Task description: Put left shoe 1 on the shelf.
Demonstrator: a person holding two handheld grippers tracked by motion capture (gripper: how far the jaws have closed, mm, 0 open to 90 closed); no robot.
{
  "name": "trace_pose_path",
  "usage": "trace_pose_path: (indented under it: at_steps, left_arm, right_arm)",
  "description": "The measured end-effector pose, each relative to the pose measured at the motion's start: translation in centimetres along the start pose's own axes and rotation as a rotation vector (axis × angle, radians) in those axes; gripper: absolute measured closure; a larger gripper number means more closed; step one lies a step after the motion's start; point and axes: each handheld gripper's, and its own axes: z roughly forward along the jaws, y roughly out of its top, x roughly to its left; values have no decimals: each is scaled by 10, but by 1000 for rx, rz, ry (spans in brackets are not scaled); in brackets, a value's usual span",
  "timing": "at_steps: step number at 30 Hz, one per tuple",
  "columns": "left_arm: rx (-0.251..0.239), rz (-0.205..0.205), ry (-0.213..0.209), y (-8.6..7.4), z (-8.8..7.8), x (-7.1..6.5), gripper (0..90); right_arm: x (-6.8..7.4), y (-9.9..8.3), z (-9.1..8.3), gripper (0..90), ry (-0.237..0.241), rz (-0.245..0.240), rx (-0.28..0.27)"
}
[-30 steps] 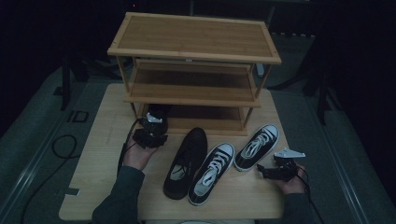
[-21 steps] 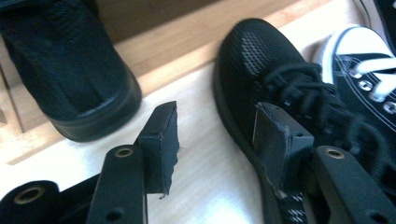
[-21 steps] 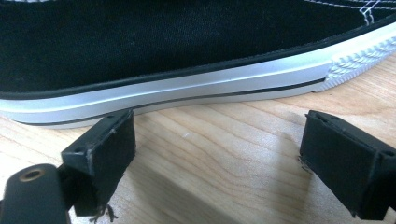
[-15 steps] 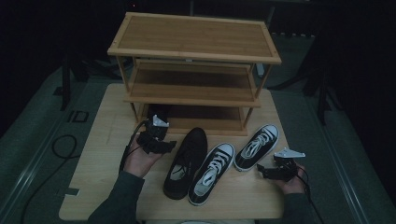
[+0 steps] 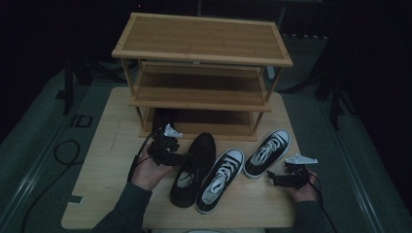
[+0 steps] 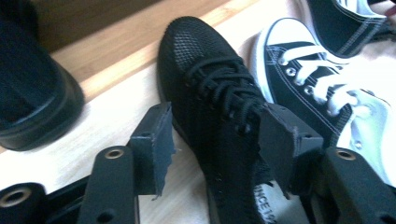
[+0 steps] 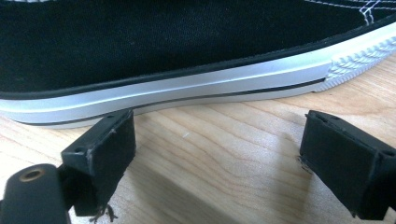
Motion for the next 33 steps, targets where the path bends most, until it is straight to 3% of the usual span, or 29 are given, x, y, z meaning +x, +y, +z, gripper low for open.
trace_pose_path:
  at_steps: [6,12,16,17,19,22,27,28,30,33]
  left_arm:
    - [38,27,-16,-2,4,-9,509]
    - [93,39,5,-5,15,-9,642]
    - [96,39,-1,-6,19,-9,720]
    - [99,44,3,-6,21,-10,737]
    - [126,67,53,-6,25,-14,758]
    - [147,69,81,-6,31,-13,793]
    - [148,38,31,-7,34,-9,858]
    - [138,11,-1,-8,34,-4,863]
    - [123,-16,-25,-9,33,-1,868]
    - [111,-34,-36,-10,32,0,870]
  right_arm:
    - [0,0,0,103,0,0,0]
    - [0,0,0,103,0,-2,0]
    - [0,0,0,103,0,-2,0]
    - [0,0,0,103,0,-2,0]
    - [0,0,0,103,0,-2,0]
    - [0,0,0,103,0,-2,0]
    - [0,0,0,103,0,-2,0]
    - [0,0,0,103,0,-2,0]
    - [0,0,0,103,0,-2,0]
    - [0,0,0,103,0,-2,0]
